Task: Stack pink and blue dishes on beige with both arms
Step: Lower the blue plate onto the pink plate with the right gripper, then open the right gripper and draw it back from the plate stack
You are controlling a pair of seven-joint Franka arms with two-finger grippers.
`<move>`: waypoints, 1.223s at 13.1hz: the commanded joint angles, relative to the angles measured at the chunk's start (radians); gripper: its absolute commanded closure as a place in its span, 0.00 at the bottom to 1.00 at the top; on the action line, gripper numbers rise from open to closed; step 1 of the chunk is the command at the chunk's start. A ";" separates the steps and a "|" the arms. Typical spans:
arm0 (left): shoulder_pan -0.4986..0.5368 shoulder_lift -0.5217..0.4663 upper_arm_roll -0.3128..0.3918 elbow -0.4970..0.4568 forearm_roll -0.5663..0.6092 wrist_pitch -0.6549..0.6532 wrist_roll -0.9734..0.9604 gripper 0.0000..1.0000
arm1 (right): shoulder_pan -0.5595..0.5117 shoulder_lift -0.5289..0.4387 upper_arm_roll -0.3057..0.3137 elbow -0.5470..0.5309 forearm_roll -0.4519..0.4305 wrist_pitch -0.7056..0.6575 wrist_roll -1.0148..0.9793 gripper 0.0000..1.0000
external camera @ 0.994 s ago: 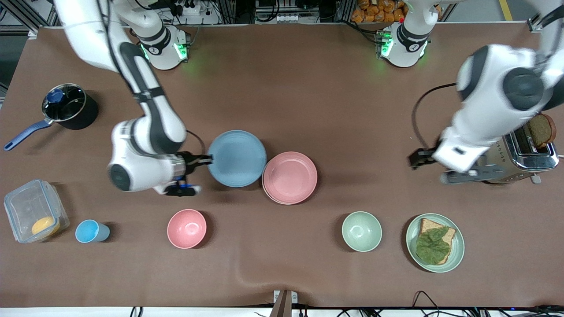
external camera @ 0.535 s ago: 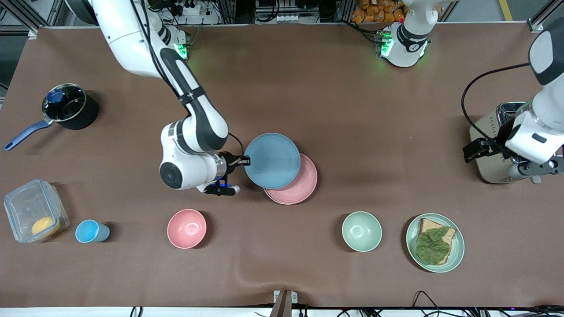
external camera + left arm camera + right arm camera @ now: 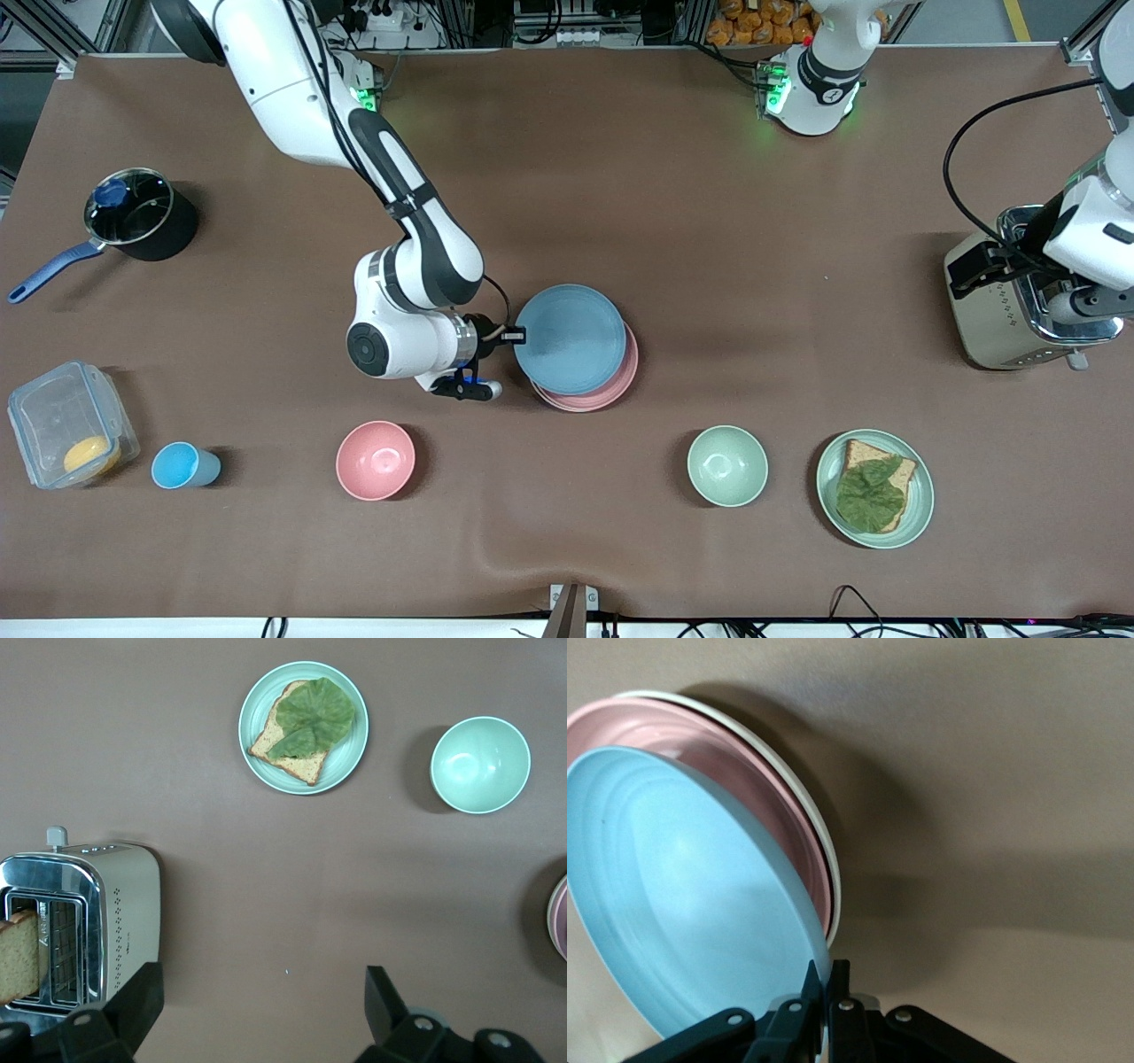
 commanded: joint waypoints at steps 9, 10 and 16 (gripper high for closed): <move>-0.230 -0.040 0.255 0.007 -0.025 -0.037 0.076 0.00 | -0.036 0.013 0.001 0.089 0.018 -0.004 0.004 0.00; -0.235 -0.049 0.260 0.006 -0.025 -0.037 0.076 0.00 | -0.050 -0.003 -0.006 0.089 0.009 -0.073 0.005 0.00; -0.301 -0.060 0.327 0.003 -0.027 -0.057 0.078 0.00 | -0.060 -0.082 -0.290 0.089 -0.116 -0.359 -0.027 0.00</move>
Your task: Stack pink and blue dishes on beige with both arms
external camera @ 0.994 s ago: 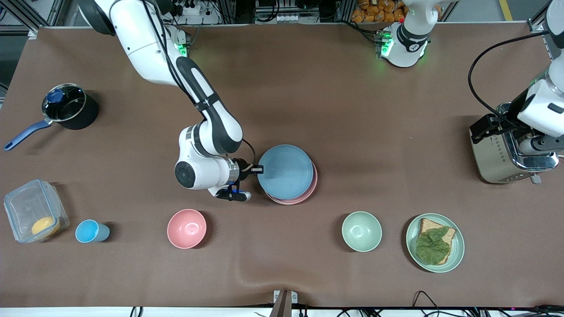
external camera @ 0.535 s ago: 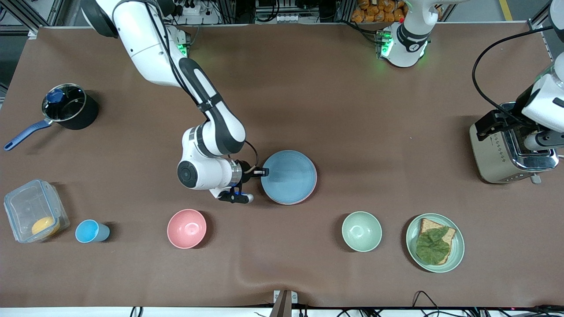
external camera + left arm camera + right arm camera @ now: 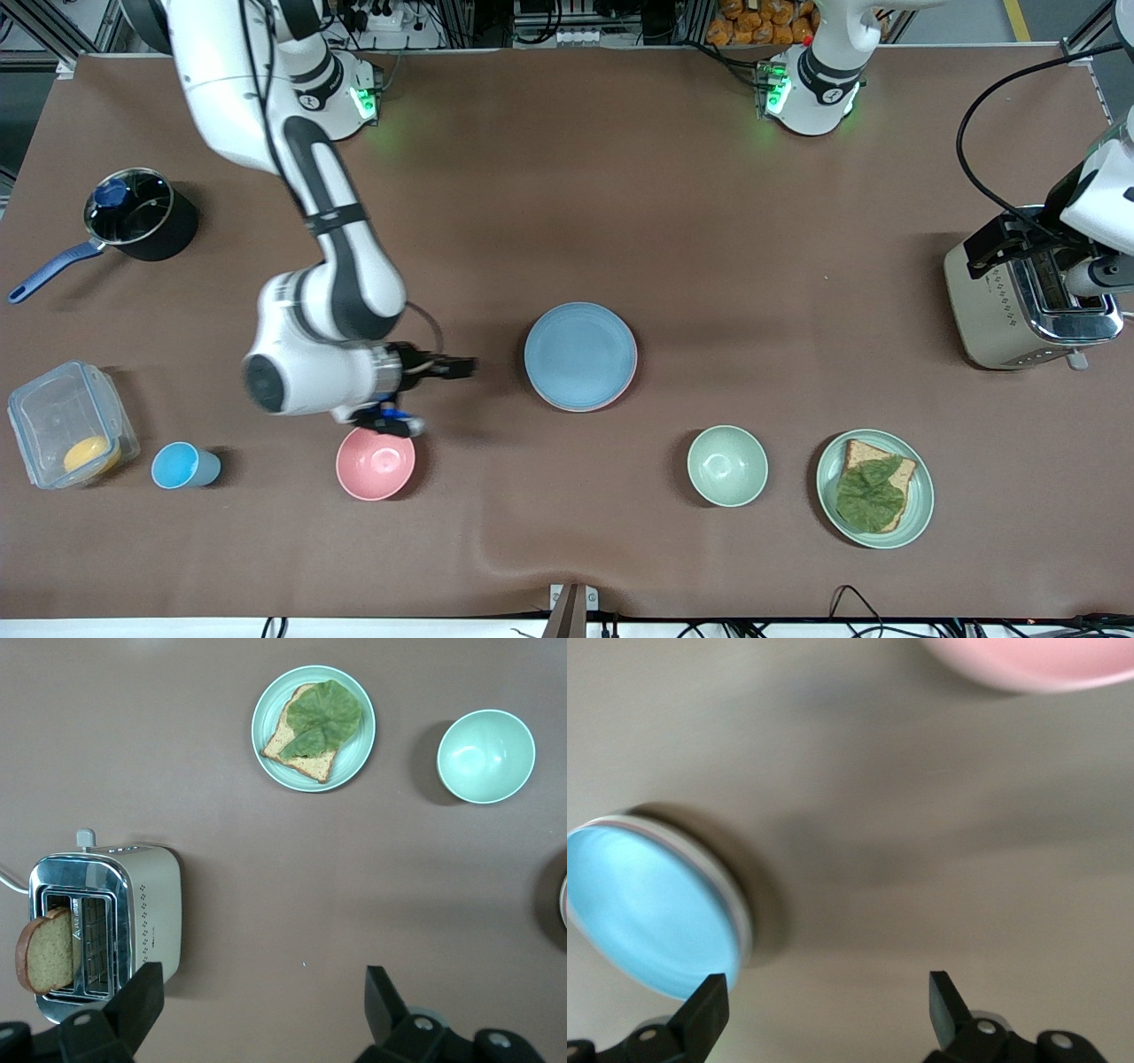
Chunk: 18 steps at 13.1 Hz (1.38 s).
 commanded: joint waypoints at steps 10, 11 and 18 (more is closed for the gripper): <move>-0.028 -0.022 0.036 0.001 -0.107 -0.081 0.024 0.00 | -0.228 -0.387 0.030 -0.087 -0.490 -0.193 -0.058 0.00; -0.026 -0.025 0.032 0.003 -0.107 -0.087 0.022 0.00 | -0.280 -0.432 0.073 -0.101 -0.509 -0.225 -0.056 0.00; -0.025 -0.034 0.022 0.007 -0.107 -0.138 0.022 0.00 | -0.386 -0.637 0.226 -0.114 -0.670 -0.325 -0.056 0.00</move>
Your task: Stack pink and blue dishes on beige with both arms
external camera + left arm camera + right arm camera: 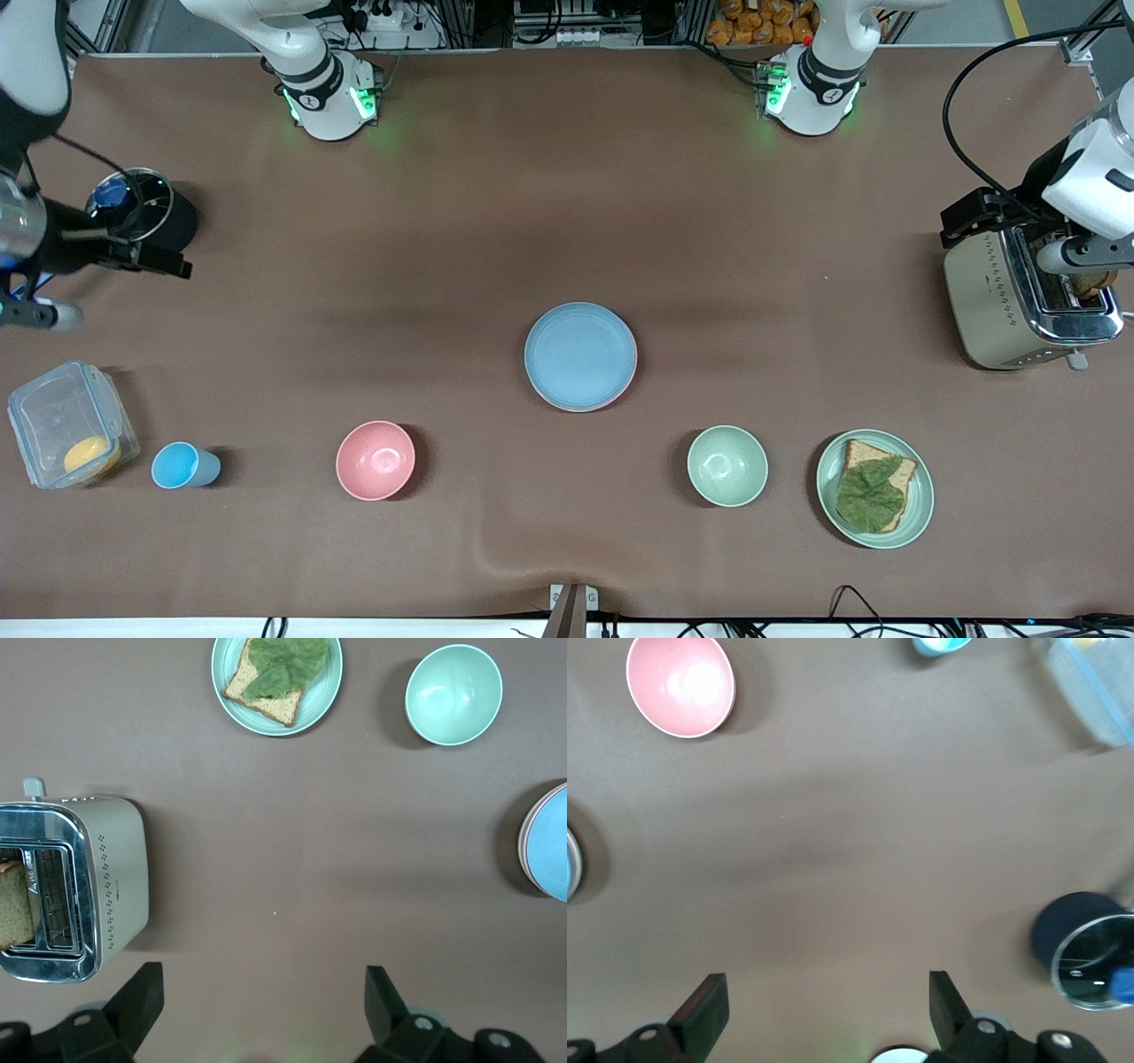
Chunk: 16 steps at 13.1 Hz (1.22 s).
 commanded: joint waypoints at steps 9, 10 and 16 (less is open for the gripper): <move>0.007 -0.046 0.004 0.004 -0.017 -0.021 0.027 0.00 | -0.083 -0.093 0.077 -0.019 -0.043 0.013 -0.004 0.00; 0.007 -0.046 0.004 0.004 -0.017 -0.021 0.027 0.00 | -0.083 -0.096 0.083 -0.021 -0.038 0.010 -0.002 0.00; 0.005 -0.045 0.005 0.016 -0.055 -0.025 0.021 0.00 | -0.082 -0.116 0.080 -0.037 -0.023 -0.001 -0.005 0.00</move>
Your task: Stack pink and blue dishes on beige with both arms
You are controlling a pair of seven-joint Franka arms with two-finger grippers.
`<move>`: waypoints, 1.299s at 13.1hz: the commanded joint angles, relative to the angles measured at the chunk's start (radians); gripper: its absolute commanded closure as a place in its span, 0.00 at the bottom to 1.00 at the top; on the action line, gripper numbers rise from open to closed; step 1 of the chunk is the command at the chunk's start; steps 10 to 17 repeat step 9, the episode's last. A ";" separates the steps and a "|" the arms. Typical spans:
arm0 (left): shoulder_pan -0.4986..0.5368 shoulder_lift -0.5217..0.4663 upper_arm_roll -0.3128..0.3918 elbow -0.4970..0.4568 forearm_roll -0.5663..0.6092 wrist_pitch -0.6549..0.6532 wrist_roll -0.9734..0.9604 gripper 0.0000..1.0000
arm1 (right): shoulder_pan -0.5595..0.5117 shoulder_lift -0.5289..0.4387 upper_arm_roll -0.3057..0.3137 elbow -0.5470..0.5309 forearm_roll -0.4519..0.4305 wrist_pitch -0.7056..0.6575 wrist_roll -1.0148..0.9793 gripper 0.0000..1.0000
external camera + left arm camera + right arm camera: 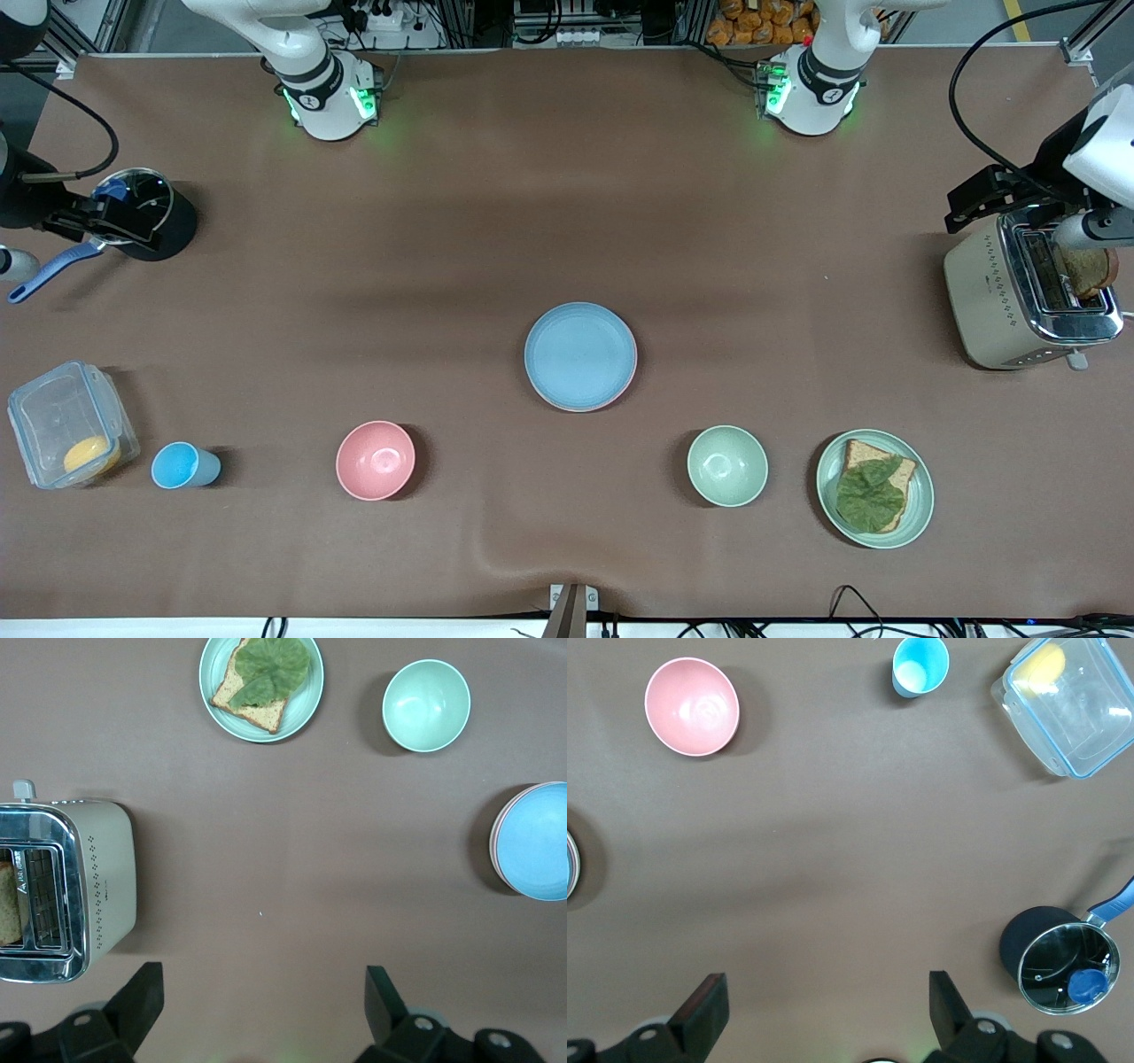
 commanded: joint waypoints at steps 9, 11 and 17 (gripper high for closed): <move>-0.005 -0.010 0.004 0.013 0.011 -0.037 0.019 0.00 | -0.015 -0.038 0.011 -0.043 0.015 0.013 0.003 0.00; -0.005 -0.010 0.004 0.013 0.011 -0.037 0.019 0.00 | -0.015 -0.038 0.011 -0.043 0.015 0.013 0.003 0.00; -0.005 -0.010 0.004 0.013 0.011 -0.037 0.019 0.00 | -0.015 -0.038 0.011 -0.043 0.015 0.013 0.003 0.00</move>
